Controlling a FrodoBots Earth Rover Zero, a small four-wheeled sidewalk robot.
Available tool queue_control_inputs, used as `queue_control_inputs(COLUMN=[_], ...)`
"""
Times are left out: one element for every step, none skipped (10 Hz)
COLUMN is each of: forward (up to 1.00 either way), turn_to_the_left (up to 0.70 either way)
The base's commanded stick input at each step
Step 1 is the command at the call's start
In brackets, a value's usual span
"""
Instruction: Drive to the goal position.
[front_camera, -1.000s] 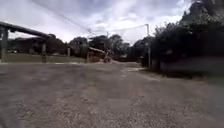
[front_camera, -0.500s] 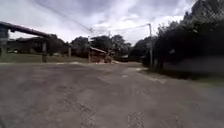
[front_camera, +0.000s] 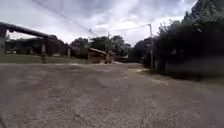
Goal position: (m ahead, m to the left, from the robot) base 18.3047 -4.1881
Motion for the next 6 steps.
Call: queue_control_inputs(forward=[0.5,0.5,0.5,0.5,0.5,0.5], turn_to_the_left=[0.0,0.0,0.0,0.0,0.0,0.0])
